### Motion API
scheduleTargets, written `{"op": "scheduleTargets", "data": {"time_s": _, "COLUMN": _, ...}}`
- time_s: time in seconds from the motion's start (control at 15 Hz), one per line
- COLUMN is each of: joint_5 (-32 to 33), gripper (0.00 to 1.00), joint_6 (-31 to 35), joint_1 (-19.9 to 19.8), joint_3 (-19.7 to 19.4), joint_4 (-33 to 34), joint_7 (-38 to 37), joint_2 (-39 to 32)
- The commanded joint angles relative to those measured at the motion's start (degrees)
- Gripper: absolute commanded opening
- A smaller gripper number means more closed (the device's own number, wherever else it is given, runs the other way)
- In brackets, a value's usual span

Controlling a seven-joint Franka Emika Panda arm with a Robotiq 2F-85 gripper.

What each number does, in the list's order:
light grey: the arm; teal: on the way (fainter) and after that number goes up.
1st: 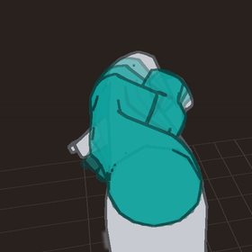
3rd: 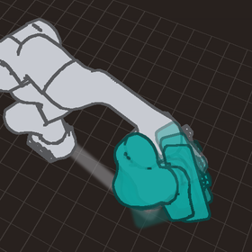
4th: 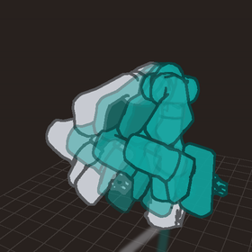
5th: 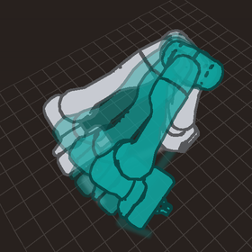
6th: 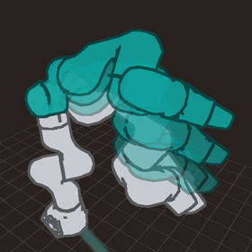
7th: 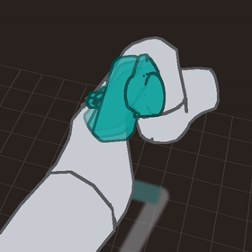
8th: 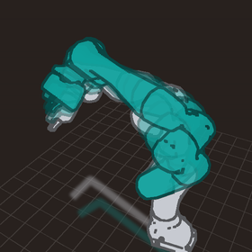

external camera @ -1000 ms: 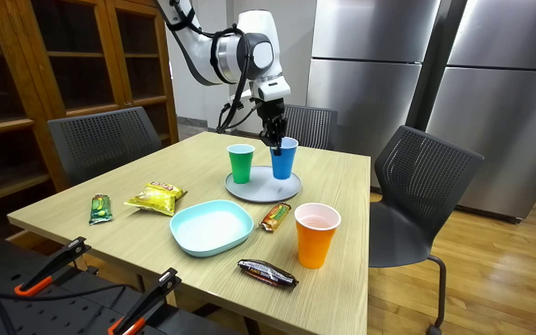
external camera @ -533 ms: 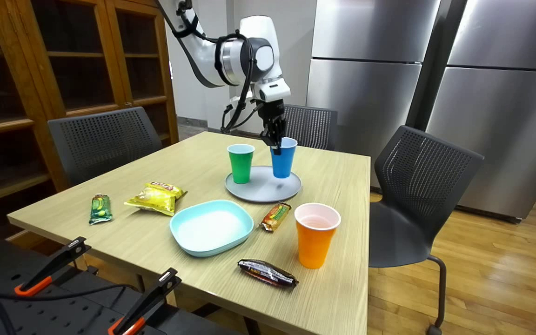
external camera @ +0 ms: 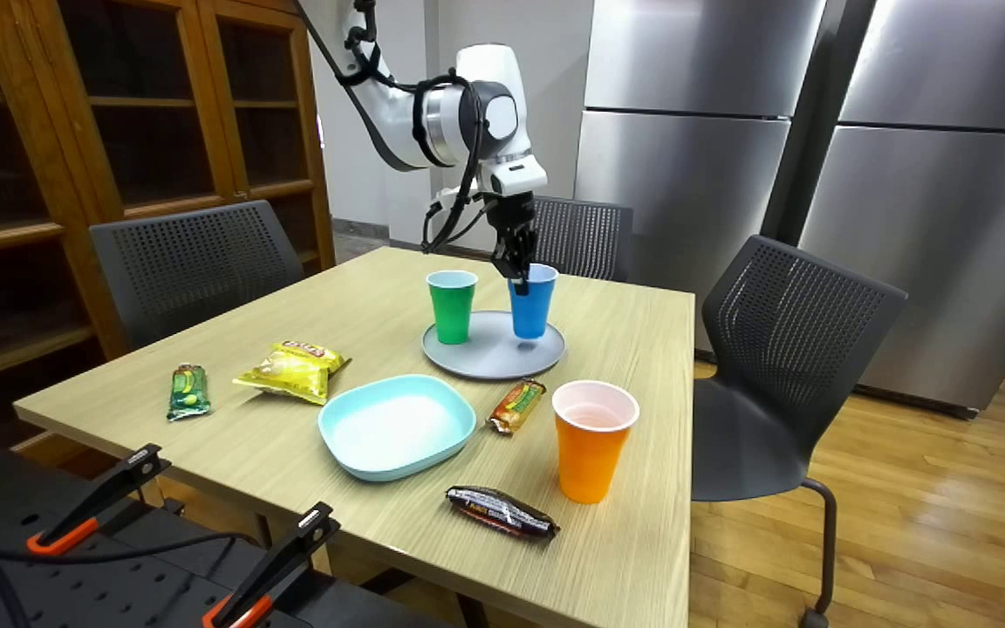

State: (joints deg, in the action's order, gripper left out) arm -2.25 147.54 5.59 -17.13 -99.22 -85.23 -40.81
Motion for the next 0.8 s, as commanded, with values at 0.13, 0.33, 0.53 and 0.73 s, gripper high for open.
{"op": "scheduleTargets", "data": {"time_s": 0.13, "joint_5": 0.85, "gripper": 0.01, "joint_6": -3.68, "joint_1": -0.94, "joint_3": 0.63, "joint_4": 4.75, "joint_7": -0.66, "joint_2": -2.64}}
{"op": "scheduleTargets", "data": {"time_s": 0.33, "joint_5": 0.83, "gripper": 0.01, "joint_6": -4.40, "joint_1": -1.06, "joint_3": 0.65, "joint_4": 5.54, "joint_7": -0.68, "joint_2": -3.31}}
{"op": "scheduleTargets", "data": {"time_s": 0.53, "joint_5": 0.79, "gripper": 0.31, "joint_6": -4.75, "joint_1": -1.15, "joint_3": 0.72, "joint_4": 5.49, "joint_7": -0.42, "joint_2": -3.03}}
{"op": "scheduleTargets", "data": {"time_s": 0.73, "joint_5": 0.96, "gripper": 0.52, "joint_6": -3.70, "joint_1": -1.01, "joint_3": 0.60, "joint_4": 3.74, "joint_7": 0.08, "joint_2": -1.09}}
